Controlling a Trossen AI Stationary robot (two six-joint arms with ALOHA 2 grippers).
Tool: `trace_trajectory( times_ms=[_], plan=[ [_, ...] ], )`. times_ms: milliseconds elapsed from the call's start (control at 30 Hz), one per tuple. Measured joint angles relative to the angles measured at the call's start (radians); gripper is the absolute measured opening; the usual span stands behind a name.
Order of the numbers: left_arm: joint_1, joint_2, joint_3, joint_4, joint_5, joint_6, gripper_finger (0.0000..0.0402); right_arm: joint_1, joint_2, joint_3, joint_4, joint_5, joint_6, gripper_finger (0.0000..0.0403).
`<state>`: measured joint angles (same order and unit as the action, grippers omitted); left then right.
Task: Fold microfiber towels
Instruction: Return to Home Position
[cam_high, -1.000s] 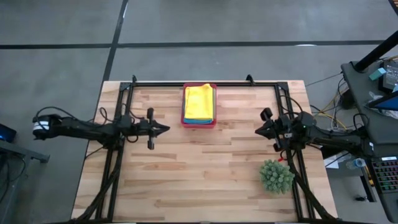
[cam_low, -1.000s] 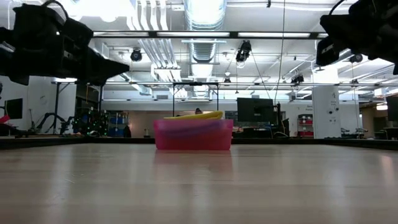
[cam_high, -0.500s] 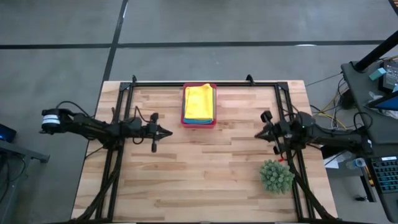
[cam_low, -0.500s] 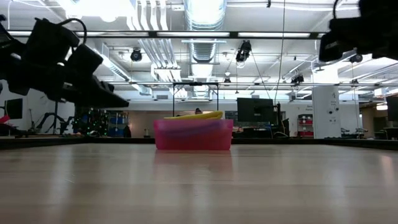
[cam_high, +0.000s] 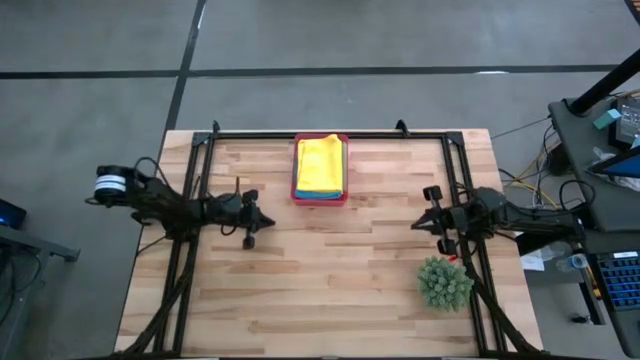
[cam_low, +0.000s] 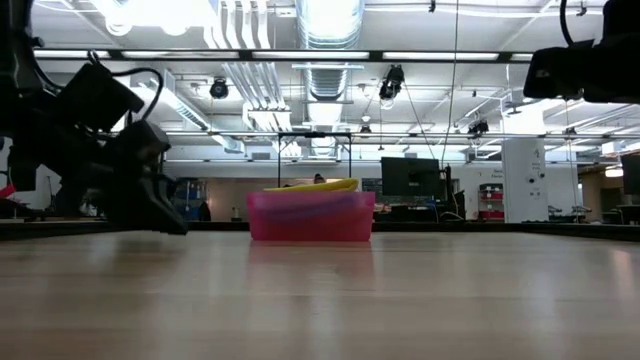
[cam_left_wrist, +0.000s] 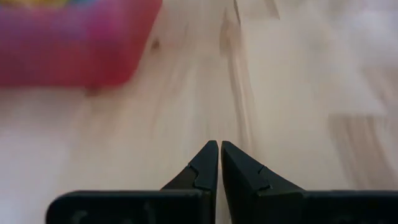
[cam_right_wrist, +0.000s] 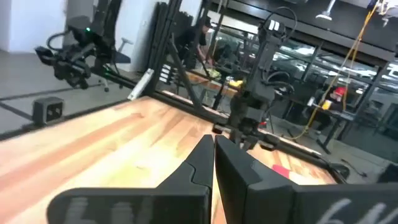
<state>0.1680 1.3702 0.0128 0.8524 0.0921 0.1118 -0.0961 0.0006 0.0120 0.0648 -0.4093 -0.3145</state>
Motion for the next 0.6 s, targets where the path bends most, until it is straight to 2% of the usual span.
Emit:
trace_trajectory(
  times_ms=[200,367,600],
  plan=[
    [0.0,0.098,0.002,0.024,0.002,0.0,0.0006,0.0,0.003,0.0,0.0,0.019,0.038,0.0009],
    [0.0,0.148,0.003,0.051,0.002,0.0,0.0006,0.007,0.009,-0.001,0.0,0.019,0.161,0.0009],
    [0.0,0.172,0.002,0.192,0.001,0.0,0.0006,0.006,0.015,-0.001,0.0,0.02,0.34,0.0009]
  ],
)
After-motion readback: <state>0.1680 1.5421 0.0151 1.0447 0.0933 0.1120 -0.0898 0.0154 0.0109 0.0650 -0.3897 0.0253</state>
